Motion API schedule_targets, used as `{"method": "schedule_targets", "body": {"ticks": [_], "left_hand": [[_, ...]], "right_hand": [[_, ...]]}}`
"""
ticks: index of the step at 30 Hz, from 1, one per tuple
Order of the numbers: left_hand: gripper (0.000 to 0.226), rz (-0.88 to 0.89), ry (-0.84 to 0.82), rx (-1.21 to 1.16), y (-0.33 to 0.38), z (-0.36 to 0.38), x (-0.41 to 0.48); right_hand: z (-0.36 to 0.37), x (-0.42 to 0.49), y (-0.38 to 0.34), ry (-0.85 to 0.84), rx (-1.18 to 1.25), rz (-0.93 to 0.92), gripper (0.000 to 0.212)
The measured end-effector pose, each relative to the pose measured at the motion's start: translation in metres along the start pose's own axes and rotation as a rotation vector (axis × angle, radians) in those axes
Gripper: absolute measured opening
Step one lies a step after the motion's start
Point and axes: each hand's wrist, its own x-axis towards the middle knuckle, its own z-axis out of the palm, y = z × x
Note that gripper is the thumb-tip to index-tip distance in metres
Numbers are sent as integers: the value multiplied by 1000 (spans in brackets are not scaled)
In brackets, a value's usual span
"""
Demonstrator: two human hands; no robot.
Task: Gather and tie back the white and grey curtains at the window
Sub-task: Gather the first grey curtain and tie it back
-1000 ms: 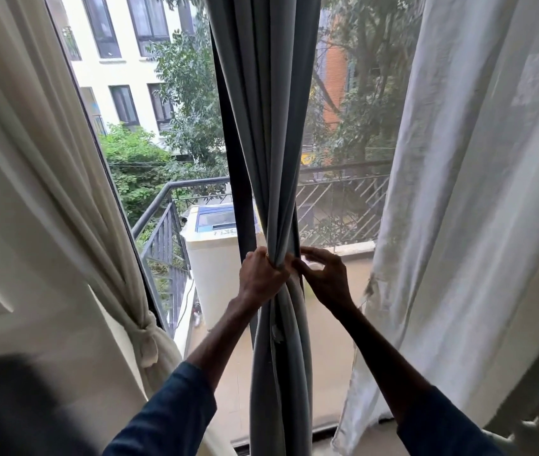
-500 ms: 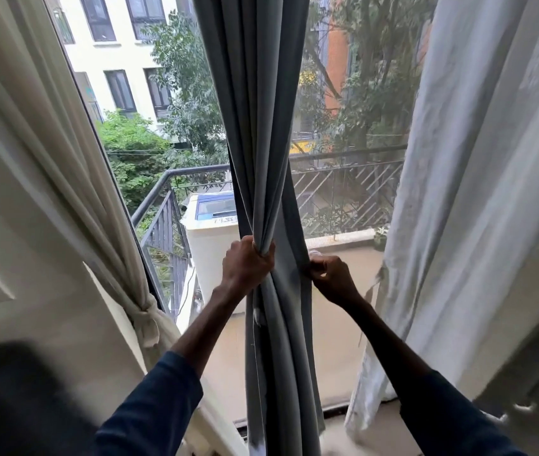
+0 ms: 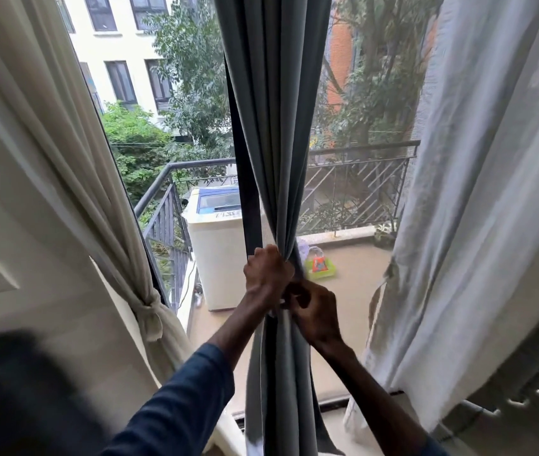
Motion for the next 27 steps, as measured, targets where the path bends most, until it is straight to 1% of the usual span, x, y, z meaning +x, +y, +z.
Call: {"method": "schedule_targets", "body": {"ticks": [2,3,5,7,8,9,10,11,12,14,15,17,18,19,21,23,25,27], "left_hand": [[32,-3,-67,-57,3,3,1],[32,-2,-95,-71,2,4,1],[30,2,-110,-87,-1,3,1],[25,18,-126,-103,-7,1,1],[24,42,-142,-104,-10,1,2],[26,75,-158,-105,-14,0,4],[29,107,-181,-109,-18,0,5],[31,145,-204,-106,-22,0,6],[33,186,-227,-102,-25,-1,7],[30,273,-298,-113,-29,-6,6],[27,313,-337,-119,-29,-10,5],[26,361,-360,-126,-32,-15,4],[30,361,-356,-123,-36,-16,3],[35,340,-343,-123,-41,-15,3],[44,257,-250,-114,-49,-13,-1],[46,157,-119,-116,-53,-9,-6],[40,82,-51,-129,-49,-6,-12],[32,35,-38,-137,-43,-4,-16]], "right_hand": [[6,-3,-7,-10,1,-19,8],[5,-2,-6,-6,6,12,11],[-1,3,2,-54,68,96,16],[-11,6,11,-116,106,93,13],[-17,8,13,-104,99,74,10],[-23,11,14,-54,92,58,11],[-29,16,16,11,87,65,16],[-34,23,21,63,80,87,25],[-38,32,29,79,66,124,37],[-44,47,37,-11,76,228,58],[-46,54,38,-91,143,269,60],[-52,59,36,-248,302,309,44],[-54,59,34,-306,335,314,35],[-55,57,36,-330,340,311,28],[-52,49,44,-278,333,296,22],[-47,41,48,-198,237,284,24],[-36,32,44,-130,109,242,16],[-23,20,31,-47,10,118,13]]}}
